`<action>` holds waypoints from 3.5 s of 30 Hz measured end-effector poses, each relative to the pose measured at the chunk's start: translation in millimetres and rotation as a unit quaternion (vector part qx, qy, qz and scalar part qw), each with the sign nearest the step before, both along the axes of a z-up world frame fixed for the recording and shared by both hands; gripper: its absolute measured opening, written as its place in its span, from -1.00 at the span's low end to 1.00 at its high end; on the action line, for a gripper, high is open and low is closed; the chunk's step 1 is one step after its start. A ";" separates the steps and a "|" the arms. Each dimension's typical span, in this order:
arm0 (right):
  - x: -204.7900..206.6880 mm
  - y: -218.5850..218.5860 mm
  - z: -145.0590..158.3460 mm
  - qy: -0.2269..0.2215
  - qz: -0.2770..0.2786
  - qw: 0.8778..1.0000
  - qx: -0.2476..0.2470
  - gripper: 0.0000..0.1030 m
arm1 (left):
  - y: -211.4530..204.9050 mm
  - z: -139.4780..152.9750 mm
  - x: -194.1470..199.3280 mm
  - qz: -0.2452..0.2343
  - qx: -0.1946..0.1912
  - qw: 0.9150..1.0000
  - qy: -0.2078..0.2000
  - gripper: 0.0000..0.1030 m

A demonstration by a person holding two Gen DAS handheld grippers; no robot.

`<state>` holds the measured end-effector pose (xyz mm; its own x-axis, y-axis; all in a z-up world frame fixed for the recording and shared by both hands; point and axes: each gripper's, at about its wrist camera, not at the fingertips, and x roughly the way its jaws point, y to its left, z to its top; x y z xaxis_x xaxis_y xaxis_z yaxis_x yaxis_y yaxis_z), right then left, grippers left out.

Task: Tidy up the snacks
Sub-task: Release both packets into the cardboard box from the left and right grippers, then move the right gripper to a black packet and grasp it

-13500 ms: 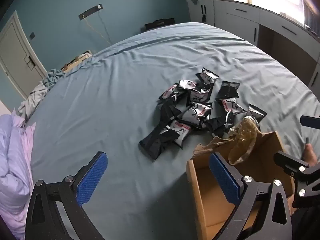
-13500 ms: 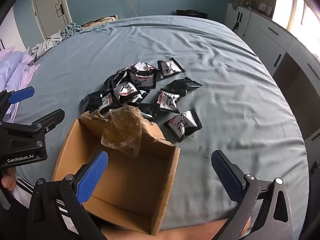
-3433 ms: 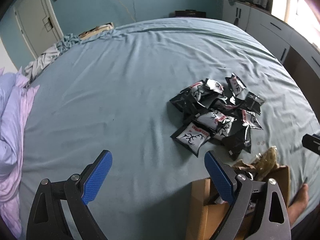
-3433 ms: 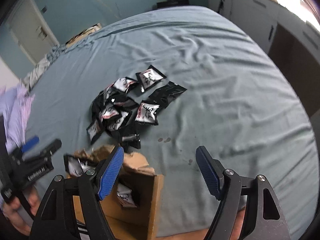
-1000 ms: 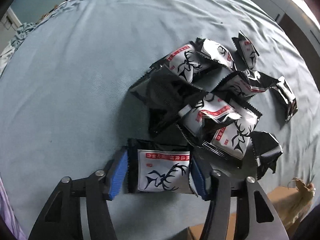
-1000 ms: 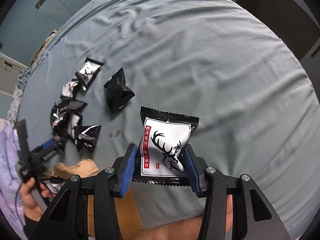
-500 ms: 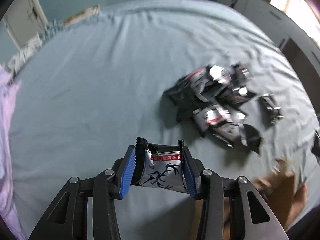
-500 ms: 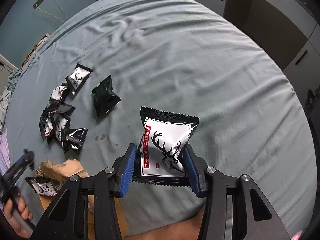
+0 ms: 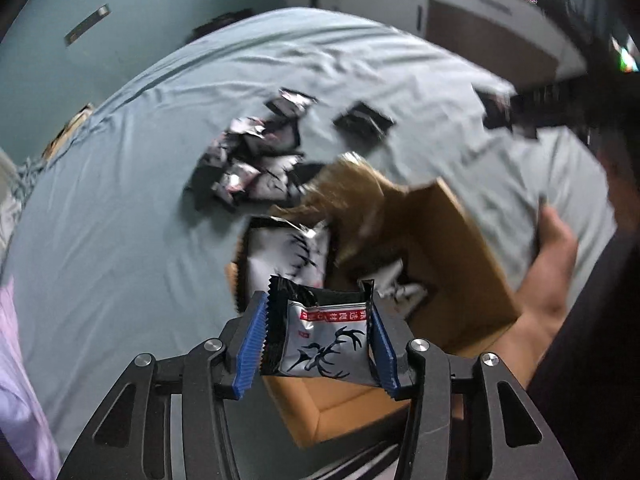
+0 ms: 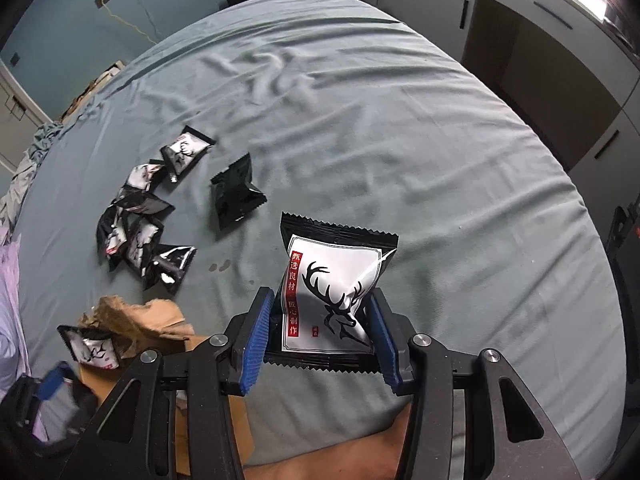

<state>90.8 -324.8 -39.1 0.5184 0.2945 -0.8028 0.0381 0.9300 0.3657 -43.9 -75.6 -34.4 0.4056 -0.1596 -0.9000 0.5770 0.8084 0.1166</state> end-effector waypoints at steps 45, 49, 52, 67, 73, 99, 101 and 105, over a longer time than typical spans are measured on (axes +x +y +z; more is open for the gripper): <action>-34.6 66.2 18.0 -0.049 0.188 0.981 0.002 -0.07 | 68.0 -9.1 42.5 0.189 -0.035 0.981 0.032 0.72; -36.1 64.4 18.0 -0.043 0.162 0.985 -0.029 -0.07 | 66.0 -10.3 41.9 0.183 -0.032 0.982 0.032 0.72; -37.9 67.2 20.1 -0.046 0.139 0.987 -0.066 -0.07 | 62.4 -9.8 40.0 0.176 -0.025 0.984 0.028 0.72; -25.6 55.6 20.0 -0.035 0.105 0.992 -0.057 -0.07 | 50.3 -1.9 34.0 0.160 -0.010 0.987 -0.001 0.72; -20.5 62.6 19.8 -0.043 0.102 0.991 -0.079 -0.07 | 41.3 4.7 29.0 0.145 0.001 0.989 -0.031 0.72; 129.0 68.7 -32.6 0.006 0.032 0.999 0.027 -0.07 | 41.6 12.8 55.9 0.155 -0.032 0.986 -0.052 0.75; 141.7 86.2 -36.8 0.007 0.059 0.998 -0.013 -0.07 | 40.9 10.9 60.8 0.153 -0.036 0.986 -0.047 0.75; 155.7 112.9 -41.3 0.014 0.084 0.993 -0.079 -0.02 | 39.9 7.4 65.7 0.148 -0.033 0.987 -0.048 0.75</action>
